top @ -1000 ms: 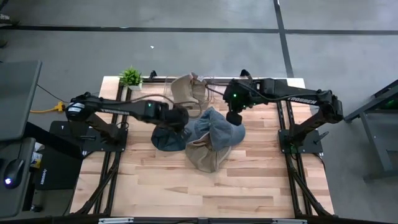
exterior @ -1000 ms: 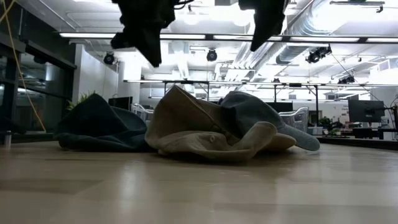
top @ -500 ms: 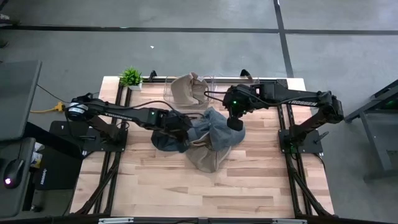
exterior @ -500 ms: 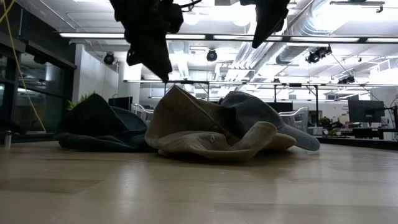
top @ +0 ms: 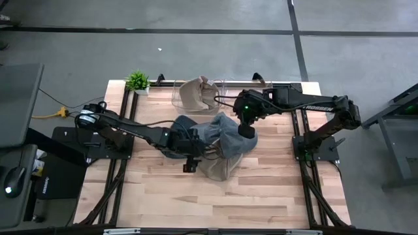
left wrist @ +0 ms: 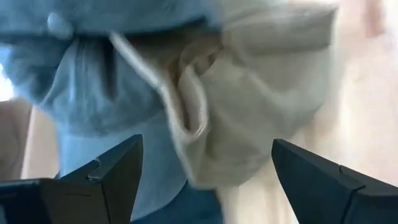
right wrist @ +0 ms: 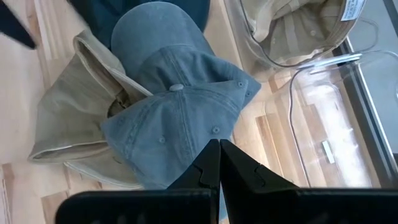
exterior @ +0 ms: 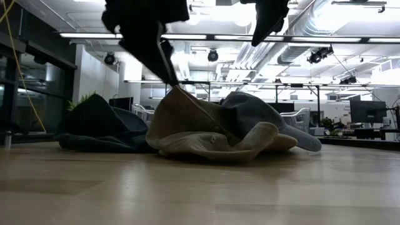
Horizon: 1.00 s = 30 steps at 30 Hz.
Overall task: Pick & Place hat
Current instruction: Put the brown cap into the left transparent bin
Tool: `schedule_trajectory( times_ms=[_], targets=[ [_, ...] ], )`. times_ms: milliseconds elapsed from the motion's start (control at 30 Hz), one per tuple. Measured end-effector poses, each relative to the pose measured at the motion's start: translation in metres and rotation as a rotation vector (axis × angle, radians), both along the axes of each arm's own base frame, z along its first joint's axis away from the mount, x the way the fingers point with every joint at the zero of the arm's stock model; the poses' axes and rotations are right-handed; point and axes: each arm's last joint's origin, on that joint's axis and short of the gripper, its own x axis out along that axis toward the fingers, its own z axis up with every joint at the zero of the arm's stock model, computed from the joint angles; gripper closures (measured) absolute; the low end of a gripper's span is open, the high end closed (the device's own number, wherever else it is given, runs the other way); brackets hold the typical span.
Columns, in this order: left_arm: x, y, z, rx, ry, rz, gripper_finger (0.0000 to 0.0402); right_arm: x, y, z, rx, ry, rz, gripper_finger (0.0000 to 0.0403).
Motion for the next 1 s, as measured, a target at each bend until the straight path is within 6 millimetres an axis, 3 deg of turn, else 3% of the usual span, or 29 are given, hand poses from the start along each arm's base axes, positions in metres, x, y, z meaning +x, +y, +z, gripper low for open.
schedule_trajectory(
  times_ms=[433, 733, 867, 1000],
  targets=[
    [0.019, -0.002, -0.032, 0.035, 0.035, -0.001, 0.0087, 0.0, 0.0, 0.0, 0.003, -0.004, -0.002, 0.0403],
    [0.023, 0.001, -0.03, 0.065, -0.008, 0.033, 0.0088, 0.0, 0.0, 0.0, 0.001, -0.005, 0.0, 0.0403],
    [0.026, 0.012, -0.03, 0.046, -0.014, 0.061, 0.0109, 0.001, 0.0, 0.001, -0.002, -0.016, 0.003, 0.0403],
    [0.028, 0.024, -0.03, -0.002, -0.02, 0.087, 0.0155, 0.002, 0.0, 0.001, -0.003, -0.019, 0.004, 0.0403]
  ],
)
